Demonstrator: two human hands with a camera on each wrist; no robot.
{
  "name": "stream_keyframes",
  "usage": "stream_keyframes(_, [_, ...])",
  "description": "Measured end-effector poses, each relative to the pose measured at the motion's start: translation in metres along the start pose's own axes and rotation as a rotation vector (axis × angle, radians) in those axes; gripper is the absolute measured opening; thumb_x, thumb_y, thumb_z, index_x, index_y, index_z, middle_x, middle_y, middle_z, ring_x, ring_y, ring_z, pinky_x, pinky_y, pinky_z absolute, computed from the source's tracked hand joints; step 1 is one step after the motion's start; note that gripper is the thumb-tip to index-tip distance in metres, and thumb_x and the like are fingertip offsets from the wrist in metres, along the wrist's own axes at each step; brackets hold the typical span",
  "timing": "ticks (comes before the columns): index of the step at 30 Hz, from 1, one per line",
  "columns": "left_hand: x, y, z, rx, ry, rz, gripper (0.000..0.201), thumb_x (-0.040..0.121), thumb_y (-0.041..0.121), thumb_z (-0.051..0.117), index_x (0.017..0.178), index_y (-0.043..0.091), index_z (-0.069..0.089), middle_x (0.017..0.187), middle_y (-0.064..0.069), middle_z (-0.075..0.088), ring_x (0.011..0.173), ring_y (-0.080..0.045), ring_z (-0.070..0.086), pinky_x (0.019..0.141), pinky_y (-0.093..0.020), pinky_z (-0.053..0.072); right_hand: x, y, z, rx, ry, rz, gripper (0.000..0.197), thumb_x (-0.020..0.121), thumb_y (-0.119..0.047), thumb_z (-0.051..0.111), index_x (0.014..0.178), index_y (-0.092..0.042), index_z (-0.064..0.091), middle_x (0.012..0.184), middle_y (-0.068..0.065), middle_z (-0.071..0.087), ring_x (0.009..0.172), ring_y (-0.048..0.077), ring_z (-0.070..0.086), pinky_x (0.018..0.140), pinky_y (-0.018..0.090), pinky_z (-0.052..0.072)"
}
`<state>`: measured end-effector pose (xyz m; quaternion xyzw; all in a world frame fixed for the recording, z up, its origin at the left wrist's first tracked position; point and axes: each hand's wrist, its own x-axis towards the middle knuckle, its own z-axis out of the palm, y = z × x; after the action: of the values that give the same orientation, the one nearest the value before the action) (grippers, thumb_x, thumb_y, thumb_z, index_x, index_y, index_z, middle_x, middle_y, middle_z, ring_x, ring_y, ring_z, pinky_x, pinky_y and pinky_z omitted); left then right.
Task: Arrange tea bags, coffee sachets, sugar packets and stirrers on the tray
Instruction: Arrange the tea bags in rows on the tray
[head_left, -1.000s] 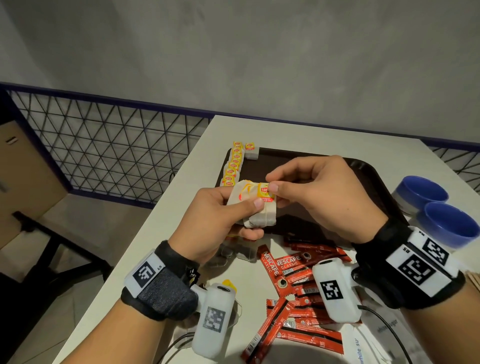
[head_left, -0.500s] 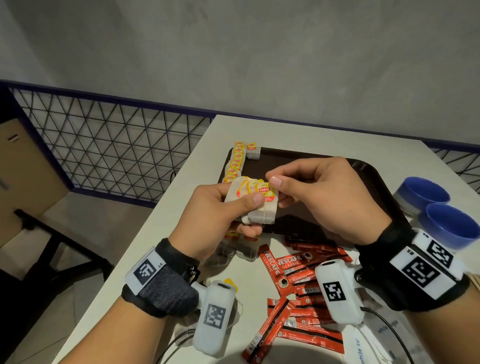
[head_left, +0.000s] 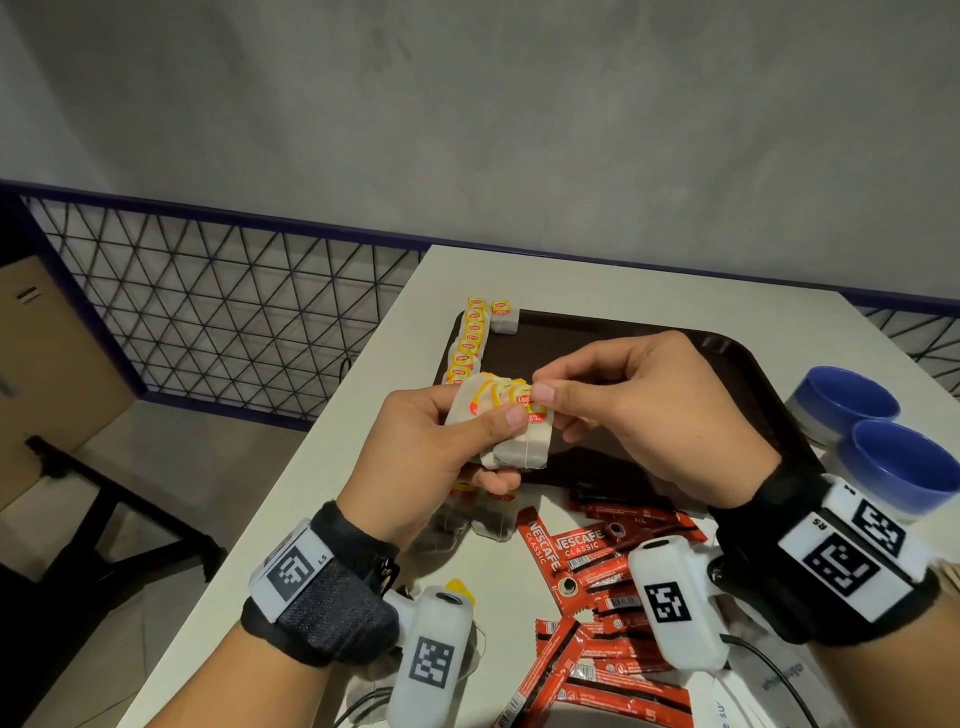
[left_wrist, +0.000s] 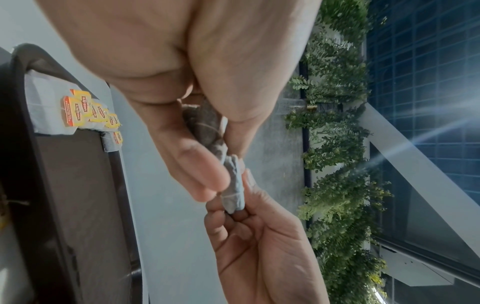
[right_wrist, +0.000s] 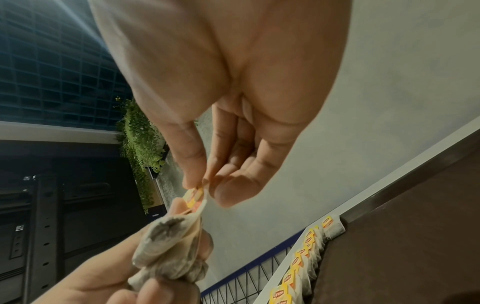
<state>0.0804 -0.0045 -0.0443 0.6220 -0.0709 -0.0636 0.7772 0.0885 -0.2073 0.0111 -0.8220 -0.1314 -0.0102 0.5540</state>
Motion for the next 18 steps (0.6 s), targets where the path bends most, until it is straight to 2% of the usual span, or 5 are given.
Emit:
stream_keyframes(6, [0.0009, -0.0005, 0.0004, -0.028, -0.007, 0.003, 0.025, 0.085, 0.022, 0.076, 0.103, 0.006, 0.078, 0.093, -0.023, 0.077, 0.062, -0.029, 0.069, 0.053, -0.025, 0.058, 0.0015, -0.0004, 0.0005, -0.014, 0.011, 0.015, 0.005, 0.089, -0.019, 0.08, 0.093, -0.017, 0.082, 0.079, 0.007, 0.078, 0.072, 0.023, 0.074, 0.066, 0.033, 0.065])
stream_keyframes(13, [0.0026, -0.0022, -0.0009, -0.01, 0.022, 0.002, 0.026, 0.086, 0.024, 0.075, 0.106, 0.008, 0.077, 0.094, -0.019, 0.078, 0.067, -0.03, 0.074, 0.056, -0.027, 0.06, 0.0036, -0.0001, 0.0085, 0.023, 0.039, 0.024, 0.003, 0.089, -0.015, 0.08, 0.091, -0.014, 0.082, 0.076, 0.01, 0.076, 0.068, 0.022, 0.073, 0.066, 0.034, 0.065])
stream_keyframes(18, [0.0026, -0.0025, -0.0019, -0.024, 0.033, 0.017, 0.03, 0.088, 0.026, 0.074, 0.11, 0.006, 0.076, 0.096, -0.019, 0.078, 0.072, -0.032, 0.074, 0.059, -0.029, 0.062, 0.0081, -0.0054, 0.0066, 0.016, -0.008, 0.048, 0.006, 0.087, -0.014, 0.082, 0.093, -0.015, 0.082, 0.078, 0.009, 0.077, 0.069, 0.021, 0.073, 0.067, 0.032, 0.065])
